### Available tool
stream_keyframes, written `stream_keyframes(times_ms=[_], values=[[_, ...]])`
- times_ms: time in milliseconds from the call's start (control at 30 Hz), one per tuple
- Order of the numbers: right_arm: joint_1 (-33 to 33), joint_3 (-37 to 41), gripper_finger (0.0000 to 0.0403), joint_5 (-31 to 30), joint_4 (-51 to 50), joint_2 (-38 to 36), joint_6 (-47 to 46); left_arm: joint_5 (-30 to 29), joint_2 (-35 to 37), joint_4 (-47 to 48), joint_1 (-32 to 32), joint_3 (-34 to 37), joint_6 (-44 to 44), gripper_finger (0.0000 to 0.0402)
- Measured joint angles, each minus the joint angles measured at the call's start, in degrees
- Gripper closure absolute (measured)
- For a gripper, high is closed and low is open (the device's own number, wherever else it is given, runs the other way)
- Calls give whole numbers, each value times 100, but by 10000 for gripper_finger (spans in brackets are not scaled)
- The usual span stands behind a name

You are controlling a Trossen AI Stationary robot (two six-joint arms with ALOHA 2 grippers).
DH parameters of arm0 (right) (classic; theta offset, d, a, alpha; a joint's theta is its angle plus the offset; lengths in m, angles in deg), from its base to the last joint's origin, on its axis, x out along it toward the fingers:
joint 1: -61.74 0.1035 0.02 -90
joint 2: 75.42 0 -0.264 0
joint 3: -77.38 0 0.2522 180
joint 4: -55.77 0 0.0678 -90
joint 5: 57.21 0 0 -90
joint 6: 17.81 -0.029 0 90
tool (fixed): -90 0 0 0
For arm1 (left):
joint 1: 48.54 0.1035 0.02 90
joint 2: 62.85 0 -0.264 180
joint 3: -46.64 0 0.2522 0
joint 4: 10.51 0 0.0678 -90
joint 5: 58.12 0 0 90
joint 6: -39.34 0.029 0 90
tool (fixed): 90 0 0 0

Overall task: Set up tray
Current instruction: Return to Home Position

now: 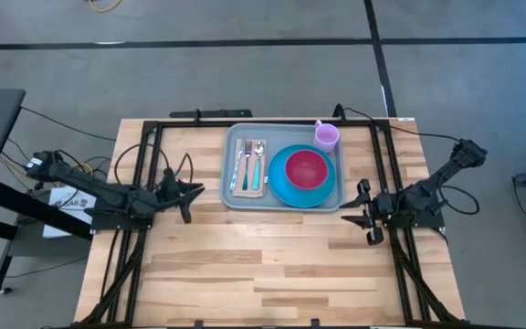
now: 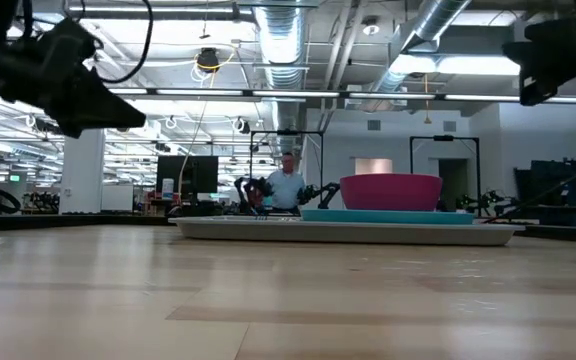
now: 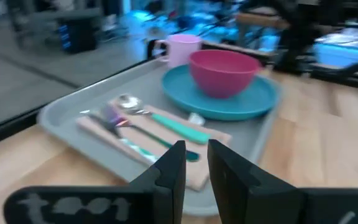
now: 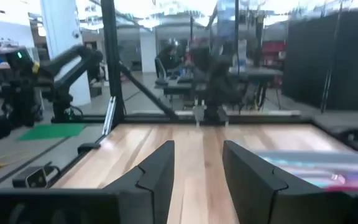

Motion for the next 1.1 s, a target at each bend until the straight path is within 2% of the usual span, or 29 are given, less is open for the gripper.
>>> stream_keyframes(times_ms=[133, 367, 500, 700, 933, 1100], values=[[-137, 0, 274, 8, 29, -28, 184, 453, -7, -999, 0, 584, 492, 345], [-324, 2, 274, 6, -289, -23, -234, -27, 51, -866, 2, 566, 669, 345], [-324, 2, 274, 10, -471, -21, -469, 221, 272, -867, 0, 566, 872, 345], [-323, 4, 274, 10, -402, -21, -901, 310, 803, -754, 0, 566, 1296, 345], [-155, -239, 274, 25, -416, -39, -262, 11, 1806, -632, 0, 356, 1549, 345], [89, -254, 274, 21, -536, -30, -119, 828, 2509, -4, -2, 336, 1817, 345]])
